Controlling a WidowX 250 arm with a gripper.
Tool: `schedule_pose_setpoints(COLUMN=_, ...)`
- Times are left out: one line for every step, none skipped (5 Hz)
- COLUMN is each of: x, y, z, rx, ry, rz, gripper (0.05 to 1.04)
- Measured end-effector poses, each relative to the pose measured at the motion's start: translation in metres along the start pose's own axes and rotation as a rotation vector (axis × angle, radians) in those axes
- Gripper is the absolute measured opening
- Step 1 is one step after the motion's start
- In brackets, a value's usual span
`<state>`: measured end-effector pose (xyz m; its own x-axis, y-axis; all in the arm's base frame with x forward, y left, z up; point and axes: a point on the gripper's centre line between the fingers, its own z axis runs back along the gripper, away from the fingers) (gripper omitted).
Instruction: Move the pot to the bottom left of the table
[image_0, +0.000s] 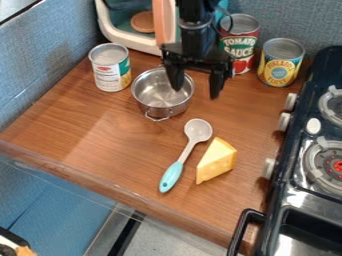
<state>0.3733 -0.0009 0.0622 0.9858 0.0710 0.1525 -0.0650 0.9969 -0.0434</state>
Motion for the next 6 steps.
schedule_pose_setpoints(x=0.015, y=0.007, z=-0.019, rx=0.033, ry=0.042, rz=-0.006, gripper=1.000)
schedule_pose_setpoints(x=0.010, y=0.015, z=-0.038, rx=0.058, ry=0.089, rz=0.008, gripper=1.000)
schedule_pose_setpoints(x=0.006, y=0.019, z=-0.061, rx=0.070, ry=0.148, rz=0.013, gripper=0.924)
schedule_pose_setpoints(x=0.008, y=0.018, z=-0.063, rx=0.069, ry=0.147, rz=0.017, gripper=0.628)
schedule_pose_setpoints(x=0.008, y=0.020, z=-0.063, rx=0.080, ry=0.147, rz=0.020, gripper=0.328)
schedule_pose_setpoints(x=0.008, y=0.021, z=-0.063, rx=0.089, ry=0.145, rz=0.020, gripper=0.145)
